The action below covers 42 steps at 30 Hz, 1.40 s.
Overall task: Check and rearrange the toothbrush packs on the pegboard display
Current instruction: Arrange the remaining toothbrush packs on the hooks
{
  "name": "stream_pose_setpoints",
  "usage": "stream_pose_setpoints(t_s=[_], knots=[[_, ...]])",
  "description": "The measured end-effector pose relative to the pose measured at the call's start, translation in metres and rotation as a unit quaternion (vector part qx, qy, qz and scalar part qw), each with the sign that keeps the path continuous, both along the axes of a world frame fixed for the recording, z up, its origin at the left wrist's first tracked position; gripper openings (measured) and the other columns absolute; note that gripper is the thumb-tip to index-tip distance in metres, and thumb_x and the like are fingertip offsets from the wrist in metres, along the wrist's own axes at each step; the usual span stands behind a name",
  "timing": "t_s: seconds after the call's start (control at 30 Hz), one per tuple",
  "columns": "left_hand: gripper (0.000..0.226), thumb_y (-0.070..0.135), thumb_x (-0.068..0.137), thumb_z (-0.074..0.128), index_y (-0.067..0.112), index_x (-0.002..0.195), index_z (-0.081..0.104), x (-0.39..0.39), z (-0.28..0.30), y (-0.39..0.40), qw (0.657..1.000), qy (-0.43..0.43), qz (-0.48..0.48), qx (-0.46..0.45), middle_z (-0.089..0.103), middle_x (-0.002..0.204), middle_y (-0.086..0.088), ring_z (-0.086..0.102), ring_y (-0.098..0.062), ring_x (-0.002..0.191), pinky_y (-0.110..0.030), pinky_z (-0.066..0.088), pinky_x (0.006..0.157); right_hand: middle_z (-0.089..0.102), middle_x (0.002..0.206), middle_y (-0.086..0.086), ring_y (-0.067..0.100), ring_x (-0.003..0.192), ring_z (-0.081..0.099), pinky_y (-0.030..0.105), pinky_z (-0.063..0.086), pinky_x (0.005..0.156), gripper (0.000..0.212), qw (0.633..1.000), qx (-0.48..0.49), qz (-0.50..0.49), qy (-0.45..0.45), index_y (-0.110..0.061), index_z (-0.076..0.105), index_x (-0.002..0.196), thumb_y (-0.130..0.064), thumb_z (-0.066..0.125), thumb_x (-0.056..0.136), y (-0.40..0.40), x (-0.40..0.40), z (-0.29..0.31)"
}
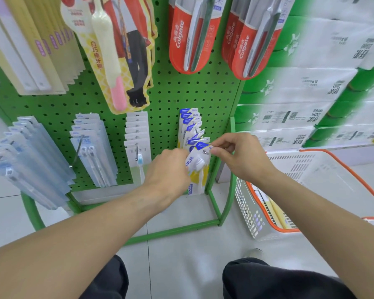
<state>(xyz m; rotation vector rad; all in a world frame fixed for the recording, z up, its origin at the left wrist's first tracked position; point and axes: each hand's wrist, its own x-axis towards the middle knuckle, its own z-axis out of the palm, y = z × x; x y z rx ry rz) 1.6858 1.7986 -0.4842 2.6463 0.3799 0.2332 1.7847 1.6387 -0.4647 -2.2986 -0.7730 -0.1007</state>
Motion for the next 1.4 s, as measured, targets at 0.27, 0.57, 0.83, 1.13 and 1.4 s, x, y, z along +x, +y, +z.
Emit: stream_pose_setpoints(t_s=[0.27, 0.57, 0.83, 1.13, 1.4], knots=[[0.014, 0.014, 0.086, 0.061, 0.017, 0.072, 0.059, 0.007, -0.005, 0.002, 0.999, 0.027, 0.02, -0.032, 0.067, 0.079, -0.006, 0.063, -0.035, 0.082, -0.04, 0.056, 0.07, 0.066, 0.074, -0.017, -0.003, 0.059, 0.056, 0.005, 0.04, 0.057, 0.005, 0.999, -0.044, -0.009, 0.017, -0.023, 0.075, 0.093, -0.027, 0.075, 0.09, 0.0, 0.003, -0.004], [0.019, 0.026, 0.087, 0.075, 0.008, 0.081, 0.075, 0.022, -0.027, 0.007, 0.979, 0.036, 0.031, -0.196, 0.075, 0.079, -0.01, 0.072, -0.029, 0.08, -0.04, 0.059, 0.075, 0.07, 0.084, -0.004, 0.009, 0.07, 0.06, 0.017, 0.045, 0.072, 0.013, 0.995, 0.041, -0.06, -0.066, -0.013, 0.074, 0.098, -0.015, 0.061, 0.096, 0.032, 0.014, 0.022], [0.036, 0.028, 0.086, 0.076, 0.011, 0.058, 0.063, 0.025, -0.029, 0.01, 0.97, 0.029, 0.078, -0.229, 0.055, 0.055, 0.0, 0.052, -0.021, 0.058, -0.026, 0.045, 0.056, 0.075, 0.11, 0.005, 0.021, 0.094, 0.065, 0.02, 0.04, 0.079, 0.027, 0.984, -0.169, 0.01, -0.063, -0.018, 0.077, 0.108, -0.006, 0.057, 0.096, 0.079, 0.05, 0.037], [0.033, 0.021, 0.085, 0.07, 0.012, 0.055, 0.058, 0.03, -0.029, 0.002, 0.971, 0.047, 0.081, -0.219, 0.065, 0.064, -0.007, 0.066, -0.03, 0.071, -0.028, 0.051, 0.061, 0.075, 0.091, 0.002, 0.017, 0.08, 0.066, 0.025, 0.05, 0.08, 0.02, 0.969, -0.244, 0.037, -0.029, -0.015, 0.08, 0.096, -0.002, 0.071, 0.085, 0.097, 0.062, 0.05], [0.048, 0.033, 0.082, 0.08, 0.013, 0.121, 0.059, 0.014, 0.004, 0.007, 0.984, 0.145, 0.028, -0.096, 0.066, 0.116, -0.004, 0.064, -0.026, 0.107, -0.033, 0.052, 0.084, 0.071, 0.086, 0.006, 0.01, 0.065, 0.055, 0.009, 0.038, 0.053, 0.014, 0.978, -0.183, 0.099, -0.032, -0.015, 0.078, 0.096, -0.006, 0.07, 0.09, 0.091, 0.061, 0.044]])
